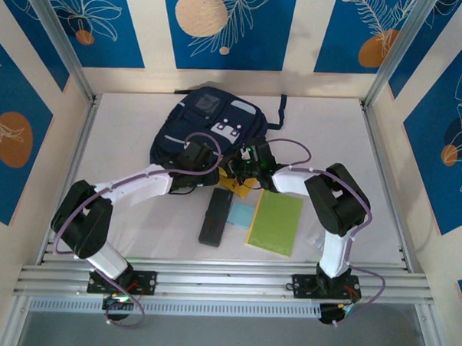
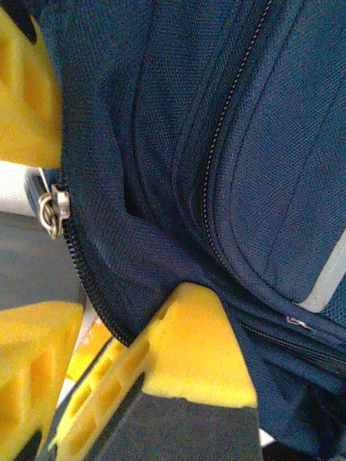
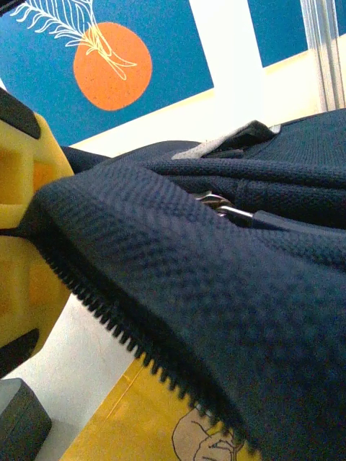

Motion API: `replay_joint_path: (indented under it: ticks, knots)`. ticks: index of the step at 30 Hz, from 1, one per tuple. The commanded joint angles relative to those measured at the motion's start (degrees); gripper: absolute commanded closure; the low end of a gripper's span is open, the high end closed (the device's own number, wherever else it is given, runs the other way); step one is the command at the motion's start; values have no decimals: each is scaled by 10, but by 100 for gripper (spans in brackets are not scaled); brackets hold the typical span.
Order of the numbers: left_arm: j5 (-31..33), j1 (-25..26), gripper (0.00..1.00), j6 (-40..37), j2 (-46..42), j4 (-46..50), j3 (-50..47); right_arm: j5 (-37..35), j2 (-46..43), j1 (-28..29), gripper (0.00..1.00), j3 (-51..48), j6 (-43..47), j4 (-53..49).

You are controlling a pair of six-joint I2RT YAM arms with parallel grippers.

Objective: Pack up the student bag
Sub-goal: Unzip the student bag at the top-center of the table.

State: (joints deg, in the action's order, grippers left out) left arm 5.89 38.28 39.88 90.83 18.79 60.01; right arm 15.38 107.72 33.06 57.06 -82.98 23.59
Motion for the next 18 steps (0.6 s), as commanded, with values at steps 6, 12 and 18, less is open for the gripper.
replay_joint_path:
  ticks: [6,12,18]
  knots:
    - [18,3,59,-27,28,3,34,30,-1,12,100,0,10,29]
    - [15,3,81,-27,39,-5,30,30,-4,11,100,-3,9,33]
    - [24,2,96,-34,36,7,28,32,-7,4,100,-9,9,37]
